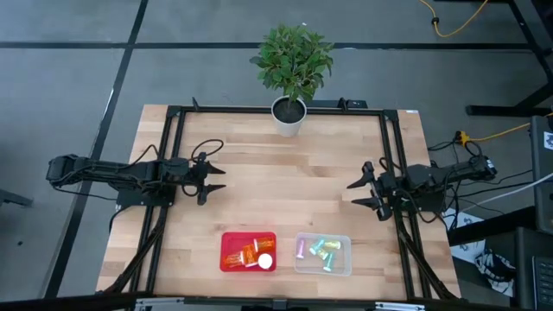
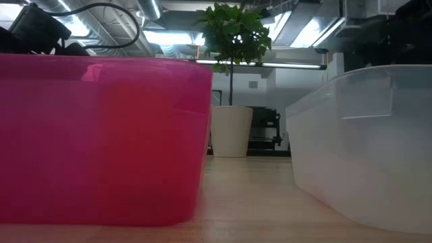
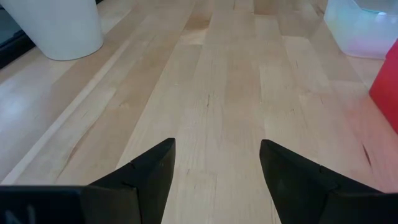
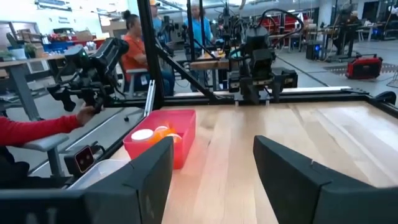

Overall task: Pick and place medicine bottles into bin by pill shape (circle, oval)
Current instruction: Adjust the transparent bin

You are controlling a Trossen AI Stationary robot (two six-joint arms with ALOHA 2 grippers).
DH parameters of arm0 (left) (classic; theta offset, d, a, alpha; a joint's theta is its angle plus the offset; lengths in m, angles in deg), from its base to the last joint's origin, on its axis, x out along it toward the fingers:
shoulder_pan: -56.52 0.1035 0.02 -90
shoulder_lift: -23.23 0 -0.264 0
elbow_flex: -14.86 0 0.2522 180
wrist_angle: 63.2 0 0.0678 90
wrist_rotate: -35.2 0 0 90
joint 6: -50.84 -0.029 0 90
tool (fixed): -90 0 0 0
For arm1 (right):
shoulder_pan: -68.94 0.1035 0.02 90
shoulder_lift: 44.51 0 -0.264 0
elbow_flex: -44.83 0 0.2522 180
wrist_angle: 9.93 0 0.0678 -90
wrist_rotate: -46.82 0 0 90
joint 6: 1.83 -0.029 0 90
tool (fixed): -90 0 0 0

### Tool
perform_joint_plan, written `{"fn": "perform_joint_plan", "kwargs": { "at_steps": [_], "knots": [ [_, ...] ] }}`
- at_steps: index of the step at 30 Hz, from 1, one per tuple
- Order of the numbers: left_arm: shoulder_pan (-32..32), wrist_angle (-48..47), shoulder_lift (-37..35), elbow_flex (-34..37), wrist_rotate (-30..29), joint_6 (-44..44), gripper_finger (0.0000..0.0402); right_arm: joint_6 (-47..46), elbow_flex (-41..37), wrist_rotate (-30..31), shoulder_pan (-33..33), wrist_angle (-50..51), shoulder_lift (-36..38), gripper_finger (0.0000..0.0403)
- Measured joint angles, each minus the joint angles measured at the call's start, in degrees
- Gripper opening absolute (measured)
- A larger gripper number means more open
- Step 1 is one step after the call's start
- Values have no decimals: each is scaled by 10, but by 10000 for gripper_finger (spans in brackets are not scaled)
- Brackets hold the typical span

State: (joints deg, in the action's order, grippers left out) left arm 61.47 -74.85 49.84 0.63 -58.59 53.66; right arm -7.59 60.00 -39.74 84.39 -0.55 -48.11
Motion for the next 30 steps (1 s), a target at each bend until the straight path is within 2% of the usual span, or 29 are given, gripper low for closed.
{"fn": "perform_joint_plan", "kwargs": {
  "at_steps": [15, 19, 23, 26, 30],
  "knots": [
    [0, 0, 0, 0, 0, 0, 228, -15, 2, 0, 0, -1, 0, 225],
    [0, 0, 0, 0, 0, 0, 228, 12, 2, -2, 0, -36, 0, 225],
    [0, 0, 0, 0, 0, 0, 228, 8, 6, -64, 0, -107, 0, 225],
    [0, 0, 0, 0, 0, 0, 228, 16, 33, -79, 0, -59, -12, 225],
    [0, 0, 0, 0, 0, 0, 228, -20, 74, -6, 0, 51, -66, 225]
  ]
}}
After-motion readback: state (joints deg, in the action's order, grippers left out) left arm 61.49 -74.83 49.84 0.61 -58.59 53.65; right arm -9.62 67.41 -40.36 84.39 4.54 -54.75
